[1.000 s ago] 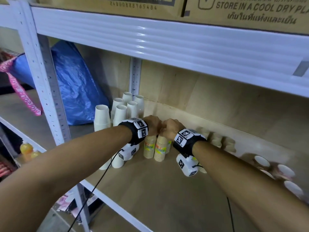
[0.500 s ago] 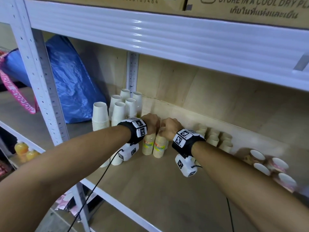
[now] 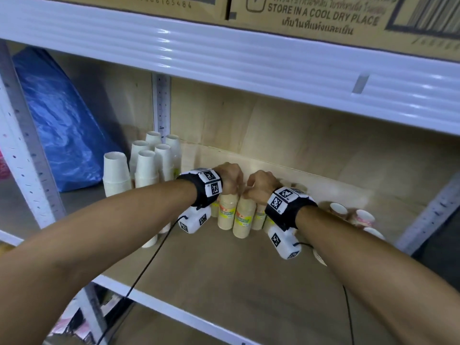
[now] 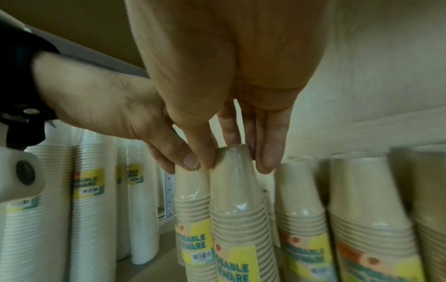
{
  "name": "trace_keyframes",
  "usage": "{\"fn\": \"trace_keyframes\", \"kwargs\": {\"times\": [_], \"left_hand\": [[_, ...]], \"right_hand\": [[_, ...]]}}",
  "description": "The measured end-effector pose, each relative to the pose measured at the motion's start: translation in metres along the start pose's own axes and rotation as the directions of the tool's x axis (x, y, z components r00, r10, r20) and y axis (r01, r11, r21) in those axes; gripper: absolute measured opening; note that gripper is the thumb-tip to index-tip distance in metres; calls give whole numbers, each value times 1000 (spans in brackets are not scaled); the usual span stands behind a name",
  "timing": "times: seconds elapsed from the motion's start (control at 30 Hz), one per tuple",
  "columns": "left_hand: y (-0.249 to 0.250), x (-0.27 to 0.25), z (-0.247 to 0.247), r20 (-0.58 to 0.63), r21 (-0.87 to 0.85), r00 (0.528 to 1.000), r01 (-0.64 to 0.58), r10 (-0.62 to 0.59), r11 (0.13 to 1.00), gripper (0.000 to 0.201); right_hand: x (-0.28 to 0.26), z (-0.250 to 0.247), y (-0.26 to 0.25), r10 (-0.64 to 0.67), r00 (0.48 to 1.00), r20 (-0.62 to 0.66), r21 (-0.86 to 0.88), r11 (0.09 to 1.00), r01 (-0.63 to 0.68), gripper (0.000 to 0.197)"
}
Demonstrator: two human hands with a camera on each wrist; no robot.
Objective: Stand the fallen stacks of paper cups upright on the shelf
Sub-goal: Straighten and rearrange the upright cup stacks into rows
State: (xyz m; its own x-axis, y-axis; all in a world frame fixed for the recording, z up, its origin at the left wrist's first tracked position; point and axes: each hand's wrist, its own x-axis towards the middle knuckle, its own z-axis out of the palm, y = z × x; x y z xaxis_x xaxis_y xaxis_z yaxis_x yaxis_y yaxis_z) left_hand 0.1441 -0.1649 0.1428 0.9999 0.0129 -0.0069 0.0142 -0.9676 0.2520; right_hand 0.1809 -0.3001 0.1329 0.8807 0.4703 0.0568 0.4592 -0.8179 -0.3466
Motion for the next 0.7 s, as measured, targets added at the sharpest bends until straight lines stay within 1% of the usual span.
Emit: {"fn": "trace_keyframes", "kwargs": {"times": [0.1, 0.17, 0.27, 0.33, 0.43, 0.57, 0.7], "left_hand": [[18, 6, 5, -8, -11, 999, -51, 51, 999, 39], [28, 11, 9, 3, -17, 996, -84, 84, 996, 40], [43, 18, 16, 26, -33, 994, -102, 102, 994, 34], [51, 21, 20, 38, -33, 992, -120, 121, 992, 30], [60, 26, 26, 58, -34, 987, -146, 148, 989, 26], [67, 32, 32, 59, -31, 984, -166, 168, 986, 27], [67, 36, 38, 72, -17, 983, -166, 167, 986, 25]], "right_hand": [[-7, -8, 17, 61, 998, -16, -2, 998, -61, 36], [-11, -12, 28, 87, 996, -25, -17, 996, -87, 32], [-17, -17, 43, 116, 993, -28, -39, 992, -117, 27], [-20, -18, 54, 114, 993, -9, -13, 993, -114, 28], [-22, -18, 67, 116, 993, -5, 19, 993, -116, 22], [-20, -13, 77, 140, 990, -31, 11, 990, -140, 14], [-15, -6, 79, 169, 984, -51, 13, 986, -169, 18]]}}
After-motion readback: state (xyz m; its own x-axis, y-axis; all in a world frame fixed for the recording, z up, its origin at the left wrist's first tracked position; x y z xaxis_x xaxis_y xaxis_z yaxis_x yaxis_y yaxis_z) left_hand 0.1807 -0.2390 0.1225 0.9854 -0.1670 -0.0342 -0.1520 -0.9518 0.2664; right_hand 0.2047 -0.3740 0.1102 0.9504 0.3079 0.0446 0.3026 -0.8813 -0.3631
